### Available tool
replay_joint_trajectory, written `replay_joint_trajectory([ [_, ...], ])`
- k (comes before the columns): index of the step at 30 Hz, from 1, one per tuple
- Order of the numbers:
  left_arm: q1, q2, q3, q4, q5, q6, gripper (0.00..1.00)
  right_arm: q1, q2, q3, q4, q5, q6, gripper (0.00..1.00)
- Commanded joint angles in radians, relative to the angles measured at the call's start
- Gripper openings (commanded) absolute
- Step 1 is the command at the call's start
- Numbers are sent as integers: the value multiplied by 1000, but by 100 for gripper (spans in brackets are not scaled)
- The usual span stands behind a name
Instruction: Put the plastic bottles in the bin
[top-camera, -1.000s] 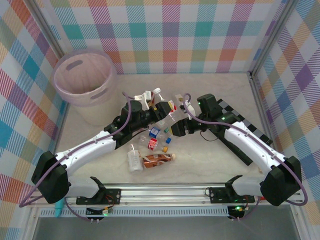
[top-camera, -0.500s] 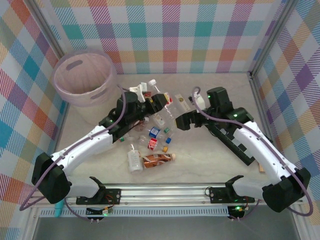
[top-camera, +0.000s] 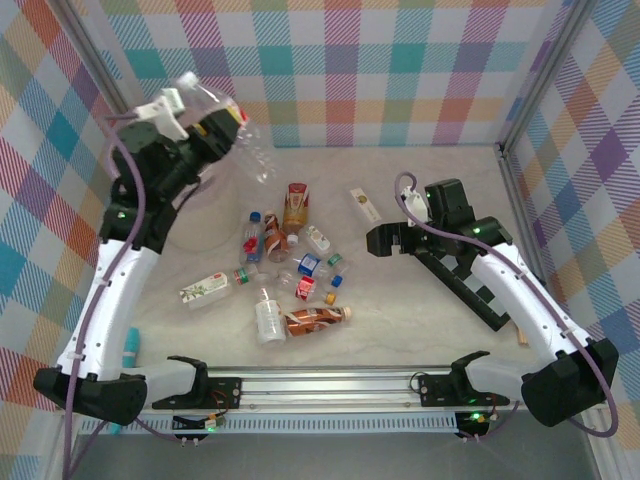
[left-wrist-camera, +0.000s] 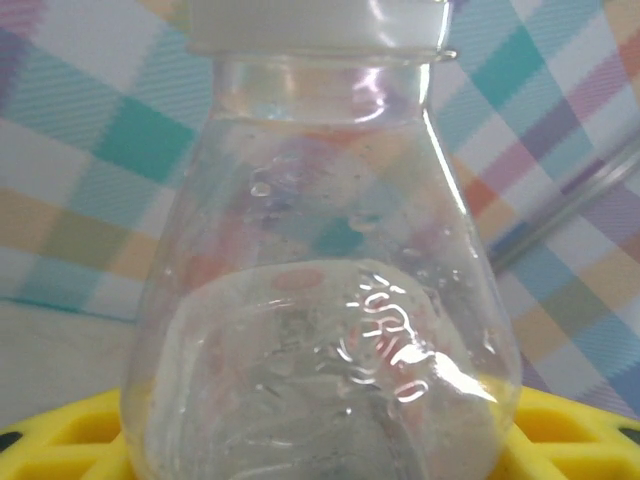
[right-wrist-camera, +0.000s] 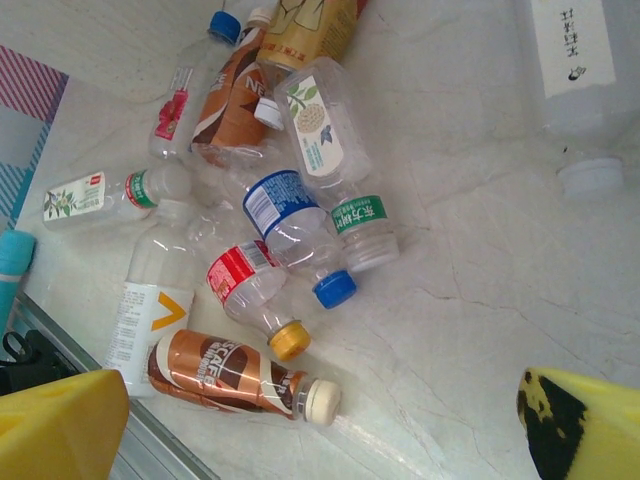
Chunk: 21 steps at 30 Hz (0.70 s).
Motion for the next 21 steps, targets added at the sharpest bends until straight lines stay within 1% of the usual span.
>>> replay_joint_trajectory([
  [1,99,31,41,-95,23,55,59,1,-8,-13,-31,3,2,99],
  [5,218,51,32,-63,3,16,59,1,-22,-20,-44,15,-8,100],
  [9,321,35,-17,55,-27,-14,58,2,-29,-18,-69,28,-22,99],
  [11,364,40,-15,58,-45,-22,57,1,-29,-18,-81,37,-30,100],
  [14,401,81,8,38,-46,-6,57,0,-25,-18,-84,35,-38,100],
  [18,410,165,62,-23,-66,60,56,1,-15,-17,-86,28,-40,100],
  [21,410,241,128,-128,-55,122,56,1,-18,-15,-90,37,-41,100],
])
